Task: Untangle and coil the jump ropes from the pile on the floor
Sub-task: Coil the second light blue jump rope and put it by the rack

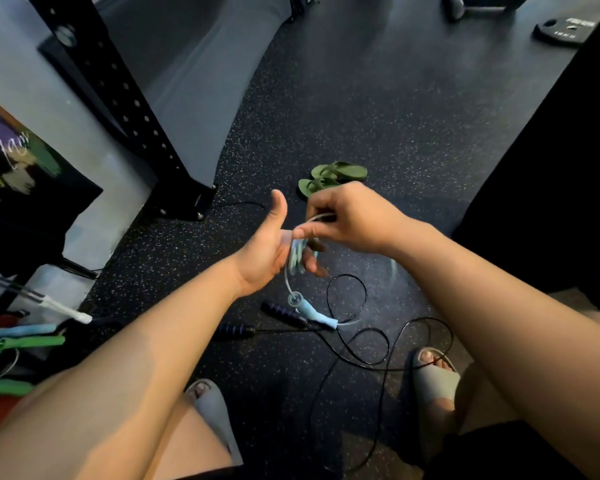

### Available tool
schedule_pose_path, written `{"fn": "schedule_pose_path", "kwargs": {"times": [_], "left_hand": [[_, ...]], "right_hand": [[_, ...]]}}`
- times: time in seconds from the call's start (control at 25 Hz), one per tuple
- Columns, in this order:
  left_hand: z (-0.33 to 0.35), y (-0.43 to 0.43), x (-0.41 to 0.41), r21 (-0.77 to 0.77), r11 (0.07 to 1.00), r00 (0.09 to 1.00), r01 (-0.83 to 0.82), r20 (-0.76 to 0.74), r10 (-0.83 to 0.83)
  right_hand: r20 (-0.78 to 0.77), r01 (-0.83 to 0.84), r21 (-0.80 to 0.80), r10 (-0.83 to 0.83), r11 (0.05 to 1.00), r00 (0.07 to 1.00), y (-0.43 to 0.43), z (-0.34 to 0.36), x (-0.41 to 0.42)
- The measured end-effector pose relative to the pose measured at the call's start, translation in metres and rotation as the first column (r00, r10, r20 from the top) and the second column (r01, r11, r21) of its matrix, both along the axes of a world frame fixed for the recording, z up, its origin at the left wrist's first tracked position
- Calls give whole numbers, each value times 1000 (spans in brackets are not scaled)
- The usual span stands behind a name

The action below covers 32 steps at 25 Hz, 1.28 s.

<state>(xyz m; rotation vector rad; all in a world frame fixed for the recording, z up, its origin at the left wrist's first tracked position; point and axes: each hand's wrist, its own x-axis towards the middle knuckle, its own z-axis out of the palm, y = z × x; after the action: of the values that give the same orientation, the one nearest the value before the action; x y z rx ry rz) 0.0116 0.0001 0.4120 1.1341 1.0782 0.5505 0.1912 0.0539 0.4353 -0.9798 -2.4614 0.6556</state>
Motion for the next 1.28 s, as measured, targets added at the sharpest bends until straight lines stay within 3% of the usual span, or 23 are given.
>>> {"fn": "schedule_pose_path", "kwargs": {"times": [0.16, 0.32, 0.4, 0.56, 0.72, 0.84, 1.0, 1.16, 1.28], "left_hand": [[2, 3, -4, -58, 998, 993, 24, 120, -17], [12, 3, -7, -90, 994, 946, -68, 310, 93], [18, 6, -11, -120, 976, 869, -179, 447, 214], [28, 15, -26, -143, 894, 666, -424, 620, 415], [25, 19, -31, -83, 807, 595, -584, 633, 496], [17, 20, -32, -19, 793, 672, -609, 518, 529], [2, 20, -26, 36, 873, 865, -487, 157, 476], [-2, 13, -15, -2, 996, 990, -87, -107, 86], [-1, 7, -13, -79, 991, 984, 106, -137, -117]], "right_hand": [[-166, 77, -189, -109, 979, 980, 7, -25, 9], [-149, 180, -323, -238, 929, 960, 4, -54, 5], [-135, 178, -423, -256, 888, 957, 1, -65, 0], [49, 118, -560, -109, 820, 993, -8, -77, -9], [193, 39, -516, 72, 856, 979, -15, -58, -18], [238, -30, -355, 122, 934, 964, -23, -39, -25], [292, -83, -120, 116, 989, 949, -28, -26, -27], [301, -21, 82, -4, 996, 954, -22, -13, -19], [189, 7, -3, -6, 1000, 982, -13, -5, -8]]}}
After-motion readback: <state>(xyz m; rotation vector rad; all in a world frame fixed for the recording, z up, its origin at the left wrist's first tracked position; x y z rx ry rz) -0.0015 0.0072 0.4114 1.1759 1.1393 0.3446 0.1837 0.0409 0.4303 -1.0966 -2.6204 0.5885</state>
